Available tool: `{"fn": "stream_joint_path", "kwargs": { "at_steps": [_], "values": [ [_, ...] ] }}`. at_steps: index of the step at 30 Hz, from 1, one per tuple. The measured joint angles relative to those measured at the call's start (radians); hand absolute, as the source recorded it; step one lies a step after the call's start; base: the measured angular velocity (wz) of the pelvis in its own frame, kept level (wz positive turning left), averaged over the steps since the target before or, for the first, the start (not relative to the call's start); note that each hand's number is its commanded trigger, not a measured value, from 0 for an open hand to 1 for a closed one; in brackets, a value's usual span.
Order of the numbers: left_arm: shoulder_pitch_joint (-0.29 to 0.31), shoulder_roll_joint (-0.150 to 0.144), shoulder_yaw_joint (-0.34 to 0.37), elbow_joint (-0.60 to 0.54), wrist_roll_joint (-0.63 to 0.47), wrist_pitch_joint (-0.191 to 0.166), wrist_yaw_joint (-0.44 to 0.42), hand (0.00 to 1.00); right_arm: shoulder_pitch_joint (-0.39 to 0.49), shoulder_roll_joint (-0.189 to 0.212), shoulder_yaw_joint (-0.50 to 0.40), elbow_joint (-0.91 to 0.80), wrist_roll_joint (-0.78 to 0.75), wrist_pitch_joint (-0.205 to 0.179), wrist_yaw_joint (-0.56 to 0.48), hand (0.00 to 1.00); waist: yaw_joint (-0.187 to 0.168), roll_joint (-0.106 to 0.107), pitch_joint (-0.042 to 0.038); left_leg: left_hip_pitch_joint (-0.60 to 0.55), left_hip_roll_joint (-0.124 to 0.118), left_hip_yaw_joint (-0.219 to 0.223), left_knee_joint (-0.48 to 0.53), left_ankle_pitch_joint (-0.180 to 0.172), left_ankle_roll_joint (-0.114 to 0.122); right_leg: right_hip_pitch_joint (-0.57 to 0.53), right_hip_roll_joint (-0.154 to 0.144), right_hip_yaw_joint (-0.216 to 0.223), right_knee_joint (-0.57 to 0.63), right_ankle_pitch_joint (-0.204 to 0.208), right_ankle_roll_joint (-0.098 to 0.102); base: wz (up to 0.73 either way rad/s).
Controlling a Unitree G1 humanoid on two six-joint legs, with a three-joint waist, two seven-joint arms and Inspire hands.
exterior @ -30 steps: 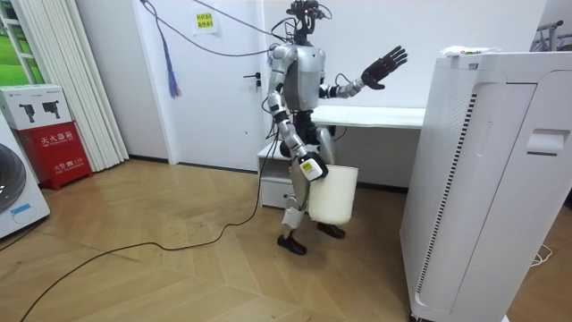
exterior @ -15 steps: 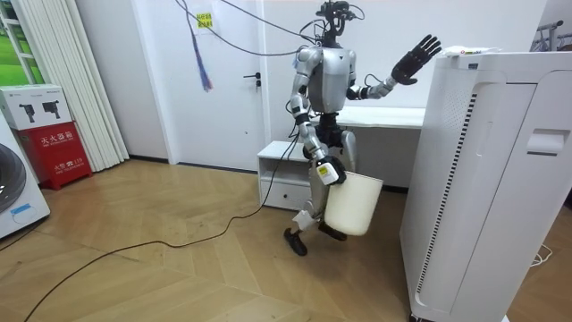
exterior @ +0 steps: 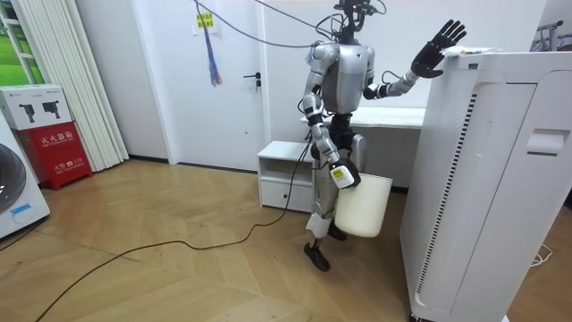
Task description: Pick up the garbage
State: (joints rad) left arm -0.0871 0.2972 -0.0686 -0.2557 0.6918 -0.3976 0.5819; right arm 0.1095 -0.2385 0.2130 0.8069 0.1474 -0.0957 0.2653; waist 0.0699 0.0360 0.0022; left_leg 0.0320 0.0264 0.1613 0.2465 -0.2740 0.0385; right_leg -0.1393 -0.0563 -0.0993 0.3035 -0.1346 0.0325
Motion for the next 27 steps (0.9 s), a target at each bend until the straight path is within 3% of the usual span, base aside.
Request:
{"fn": "stream_joint_path", "kwargs": {
  "at_steps": [5, 7, 11, 18, 25, 26, 27],
  "values": [
    [0.0, 0.038, 0.017, -0.05, 0.059, 0.002, 0.047, 0.0, -0.001, -0.003, 0.005, 0.0, -0.001, 0.0, 0.0, 1.0, 0.017, -0.006, -0.0028, 0.04, 0.012, 0.002, -0.043, 0.005, -0.008, 0.039, 0.022, 0.006, -0.05, 0.01, -0.003, -0.08],
    [-0.001, 0.077, 0.038, -0.062, 0.111, 0.02, 0.059, 0.0, 0.002, -0.003, 0.005, -0.004, -0.001, 0.0, 0.004, 1.0, 0.016, -0.01, -0.0026, 0.058, 0.015, 0.0, -0.06, 0.01, -0.015, 0.06, 0.028, 0.005, -0.071, 0.013, -0.006, 0.0],
    [-0.001, 0.115, 0.047, -0.076, 0.156, 0.047, 0.061, 0.0, 0.011, -0.003, 0.004, -0.048, -0.013, 0.002, 0.007, 1.0, 0.011, -0.01, -0.0022, 0.074, 0.018, -0.009, -0.062, 0.01, -0.016, 0.092, 0.033, 0.006, -0.105, 0.02, -0.005, 0.0],
    [-0.001, 0.119, 0.054, -0.083, 0.197, 0.047, 0.06, 0.0, 0.01, 0.005, 0.0, -0.069, -0.037, 0.002, 0.02, 1.0, 0.007, 0.001, 0.0049, 0.099, 0.021, -0.022, -0.082, 0.01, -0.016, 0.137, 0.037, -0.007, -0.155, 0.031, 0.0, 0.07],
    [0.021, 0.119, 0.056, -0.086, 0.237, 0.059, 0.047, 0.0, 0.011, 0.005, 0.0, -0.069, -0.045, 0.002, 0.047, 1.0, 0.007, 0.013, 0.006, 0.098, 0.021, -0.025, -0.083, 0.01, -0.016, 0.139, 0.037, -0.011, -0.155, 0.031, 0.0, 0.02],
    [0.027, 0.119, 0.055, -0.086, 0.239, 0.064, 0.037, 0.15, 0.011, 0.005, 0.0, -0.069, -0.045, 0.003, 0.048, 1.0, 0.006, 0.013, 0.0059, 0.098, 0.022, -0.025, -0.083, 0.01, -0.016, 0.139, 0.037, -0.013, -0.154, 0.031, 0.0, 0.03],
    [0.041, 0.119, 0.055, -0.086, 0.243, 0.072, 0.017, 0.48, 0.011, 0.004, -0.001, -0.07, -0.045, 0.003, 0.052, 1.0, 0.0, 0.013, 0.0058, 0.098, 0.023, -0.025, -0.083, 0.01, -0.016, 0.142, 0.038, -0.014, -0.154, 0.031, 0.0, 0.06]
  ]
}}
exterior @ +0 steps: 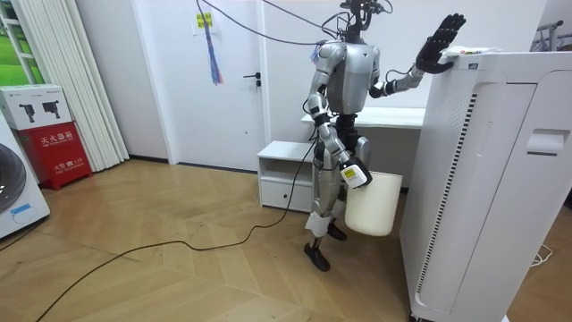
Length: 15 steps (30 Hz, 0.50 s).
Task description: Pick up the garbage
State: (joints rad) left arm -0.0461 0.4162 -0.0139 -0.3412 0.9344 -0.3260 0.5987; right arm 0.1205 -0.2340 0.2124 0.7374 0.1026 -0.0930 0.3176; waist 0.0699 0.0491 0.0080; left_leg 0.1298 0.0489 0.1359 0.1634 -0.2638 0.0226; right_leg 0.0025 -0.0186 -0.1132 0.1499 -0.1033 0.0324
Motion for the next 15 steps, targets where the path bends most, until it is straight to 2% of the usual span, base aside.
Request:
{"fn": "stream_joint_path", "kwargs": {
  "at_steps": [1, 2, 3, 7, 12, 15],
  "values": [
    [0.007, 0.0, 0.0, 0.0, 0.0, 0.003, -0.01, 0.61, 0.0, 0.0, 0.0, -0.001, 0.0, 0.0, 0.002, 1.0, -0.004, 0.0, 0.0, 0.0, 0.0, -0.001, 0.0, 0.0, 0.0, 0.001, 0.0, 0.0, 0.0, 0.0, 0.0, 0.06],
    [0.02, 0.0, 0.0, 0.0, 0.0, 0.013, -0.032, 0.83, 0.0, -0.001, -0.001, -0.003, 0.0, 0.0, 0.004, 1.0, -0.008, 0.0, -0.0003, 0.0, 0.001, -0.001, 0.0, 0.0, 0.0, 0.003, 0.0, 0.0, 0.0, 0.0, 0.0, 0.0],
    [0.026, 0.0, -0.002, 0.0, 0.0, 0.022, -0.053, 1.0, 0.0, -0.003, -0.001, -0.004, 0.0, 0.0, 0.007, 1.0, -0.01, 0.001, -0.0006, 0.0, 0.001, -0.001, 0.0, 0.0, 0.0, 0.003, 0.0, 0.0, 0.001, 0.0, 0.0, 0.0],
    [0.04, 0.0, -0.004, 0.0, 0.001, 0.04, -0.1, 1.0, 0.0, -0.01, -0.001, -0.004, 0.0, 0.007, 0.018, 1.0, -0.016, 0.003, -0.0022, -0.001, 0.001, 0.005, 0.0, 0.0, 0.0, 0.0, -0.001, 0.0, 0.003, 0.001, -0.001, 0.0],
    [0.04, 0.0, -0.004, 0.001, -0.001, 0.065, -0.149, 1.0, -0.001, -0.031, -0.001, -0.009, 0.0, 0.012, 0.035, 1.0, -0.015, 0.018, -0.0118, 0.001, 0.001, 0.013, 0.0, 0.001, -0.001, 0.0, -0.003, 0.0, 0.006, 0.001, -0.001, 0.0],
    [0.031, -0.004, -0.002, 0.002, -0.002, 0.078, -0.137, 1.0, -0.002, -0.033, -0.001, -0.01, 0.0, 0.022, 0.036, 1.0, -0.017, 0.023, -0.015, 0.002, 0.002, 0.016, 0.0, 0.002, -0.003, 0.001, -0.002, 0.0, 0.008, 0.002, -0.002, 0.0]
  ]
}}
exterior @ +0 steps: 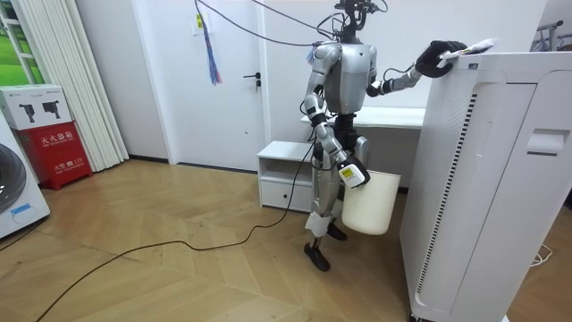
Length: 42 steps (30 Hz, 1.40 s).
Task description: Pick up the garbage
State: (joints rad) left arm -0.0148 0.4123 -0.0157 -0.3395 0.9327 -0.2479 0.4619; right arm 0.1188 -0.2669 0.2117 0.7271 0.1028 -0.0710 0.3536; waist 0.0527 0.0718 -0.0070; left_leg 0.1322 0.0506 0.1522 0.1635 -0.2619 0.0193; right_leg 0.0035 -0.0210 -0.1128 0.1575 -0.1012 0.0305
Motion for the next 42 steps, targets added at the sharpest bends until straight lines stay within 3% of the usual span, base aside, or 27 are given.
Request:
{"fn": "stream_joint_path", "kwargs": {
  "at_steps": [3, 7, 14, 16, 17, 22, 28, 31, 42],
  "values": [
    [-0.028, -0.003, 0.003, 0.004, 0.0, 0.033, 0.008, 1.0, 0.0, 0.0, 0.0, -0.001, 0.0, 0.001, 0.0, 1.0, -0.005, 0.002, 0.0002, 0.001, 0.001, 0.001, 0.0, 0.0, 0.0, 0.001, 0.002, 0.001, 0.001, 0.001, -0.001, 0.0],
    [-0.036, -0.003, 0.008, -0.004, -0.005, 0.049, 0.016, 1.0, 0.0, -0.005, -0.001, -0.016, 0.0, 0.01, -0.002, 1.0, -0.008, 0.008, 0.0045, -0.002, 0.002, 0.004, 0.0, 0.0, 0.0, -0.01, 0.003, 0.006, 0.012, 0.001, -0.002, -0.01],
    [-0.043, -0.003, 0.014, -0.027, -0.041, 0.052, 0.002, 1.0, 0.0, -0.007, 0.001, -0.063, 0.005, 0.009, -0.001, 1.0, -0.017, 0.002, 0.0133, -0.01, 0.004, 0.006, 0.001, 0.0, 0.0, -0.019, 0.004, 0.001, 0.013, 0.002, -0.004, -0.01],
    [-0.043, -0.006, 0.015, -0.054, -0.088, 0.053, -0.011, 1.0, 0.001, -0.004, 0.002, -0.063, 0.008, 0.009, -0.001, 1.0, -0.017, 0.002, 0.0116, -0.017, 0.003, 0.001, 0.001, 0.0, 0.0, -0.023, 0.004, -0.003, 0.011, 0.003, -0.005, 0.05],
    [-0.043, -0.007, 0.015, -0.07, -0.133, 0.053, -0.02, 1.0, 0.001, -0.002, 0.002, -0.063, 0.008, 0.009, 0.0, 1.0, -0.016, -0.005, 0.0152, -0.018, 0.004, -0.004, 0.001, 0.0, 0.0, -0.023, 0.005, -0.006, 0.01, 0.003, -0.005, 0.06],
    [-0.043, -0.02, 0.01, -0.14, -0.386, 0.052, -0.104, 1.0, 0.0, 0.005, 0.002, -0.063, 0.007, 0.009, 0.006, 1.0, -0.018, -0.027, 0.0067, -0.017, 0.004, -0.016, 0.001, 0.0, 0.0, -0.022, 0.004, -0.016, 0.007, 0.003, -0.005, 0.05],
    [-0.049, -0.042, -0.041, -0.173, -0.685, 0.005, -0.208, 1.0, 0.0, 0.008, 0.024, -0.063, 0.007, 0.007, 0.008, 1.0, -0.02, -0.024, 0.0081, -0.005, 0.003, -0.018, -0.001, 0.0, 0.0, -0.001, 0.001, -0.021, -0.009, 0.003, -0.004, 0.01],
    [-0.051, -0.049, -0.052, -0.173, -0.808, -0.002, -0.265, 1.0, -0.002, 0.008, 0.036, -0.063, 0.007, 0.007, 0.008, 1.0, -0.021, -0.021, 0.0094, -0.002, 0.005, -0.017, -0.001, 0.0, 0.0, 0.001, 0.002, -0.027, -0.008, 0.003, -0.004, -0.03],
    [-0.045, -0.049, -0.11, -0.149, -1.025, -0.002, -0.455, 1.0, -0.029, 0.008, 0.044, -0.062, 0.006, 0.007, 0.005, 1.0, -0.015, -0.016, 0.0193, -0.024, 0.004, -0.017, 0.0, 0.0, 0.0, -0.022, -0.007, -0.032, 0.001, 0.002, -0.003, 0.01]
  ]
}}
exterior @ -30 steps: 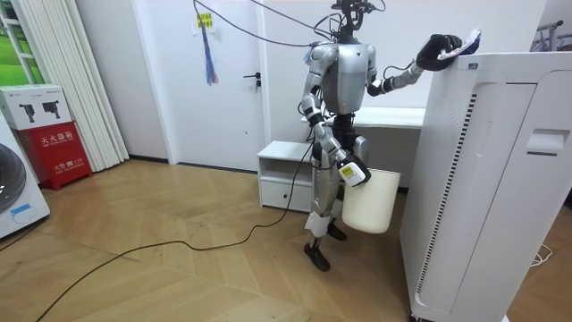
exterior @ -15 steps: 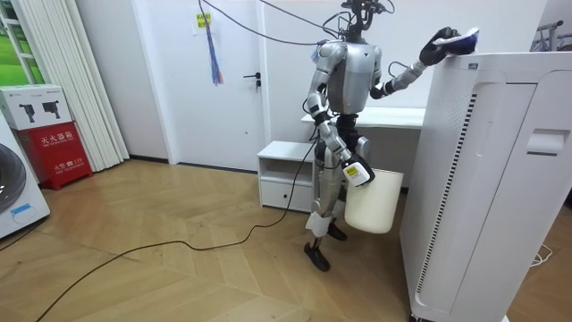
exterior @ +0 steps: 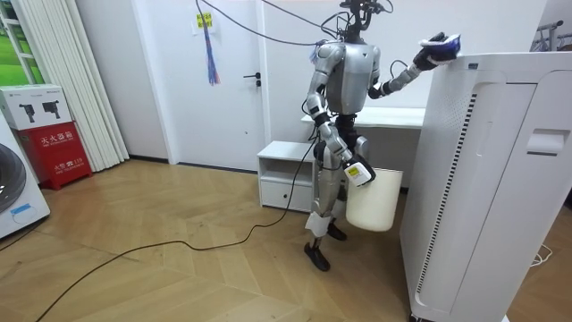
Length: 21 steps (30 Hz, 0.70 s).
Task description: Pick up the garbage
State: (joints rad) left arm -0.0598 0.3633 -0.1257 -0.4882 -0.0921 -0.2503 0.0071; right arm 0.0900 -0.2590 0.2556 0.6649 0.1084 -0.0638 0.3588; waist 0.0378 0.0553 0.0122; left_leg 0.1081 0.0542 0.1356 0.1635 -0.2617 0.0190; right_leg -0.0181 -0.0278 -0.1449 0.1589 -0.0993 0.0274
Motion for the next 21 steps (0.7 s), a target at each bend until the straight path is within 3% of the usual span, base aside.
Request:
{"fn": "stream_joint_path", "kwargs": {
  "at_steps": [5, 15, 21],
  "values": [
    [0.046, 0.002, -0.085, 0.066, -0.007, 0.042, -0.1, 1.0, -0.068, 0.002, 0.021, 0.0, 0.002, 0.0, -0.024, 1.0, -0.002, -0.01, 0.0039, -0.066, -0.006, -0.005, 0.025, 0.004, 0.001, -0.068, -0.002, -0.002, 0.031, 0.003, -0.005, 0.0],
    [0.052, 0.0, -0.17, 0.304, 0.066, 0.073, -0.159, 1.0, -0.205, -0.003, 0.075, 0.07, 0.097, 0.0, -0.05, 1.0, -0.002, -0.014, 0.0038, -0.205, -0.015, -0.036, 0.051, 0.027, -0.001, -0.19, -0.013, -0.023, 0.047, 0.018, -0.016, 0.07],
    [0.052, -0.019, -0.176, 0.489, 0.068, 0.124, -0.199, 1.0, -0.245, 0.001, 0.088, 0.13, 0.097, 0.0, -0.05, 1.0, -0.004, -0.014, 0.0043, -0.238, -0.014, -0.035, 0.052, 0.028, -0.002, -0.223, -0.011, -0.024, 0.046, 0.018, -0.017, 0.0]
  ]
}}
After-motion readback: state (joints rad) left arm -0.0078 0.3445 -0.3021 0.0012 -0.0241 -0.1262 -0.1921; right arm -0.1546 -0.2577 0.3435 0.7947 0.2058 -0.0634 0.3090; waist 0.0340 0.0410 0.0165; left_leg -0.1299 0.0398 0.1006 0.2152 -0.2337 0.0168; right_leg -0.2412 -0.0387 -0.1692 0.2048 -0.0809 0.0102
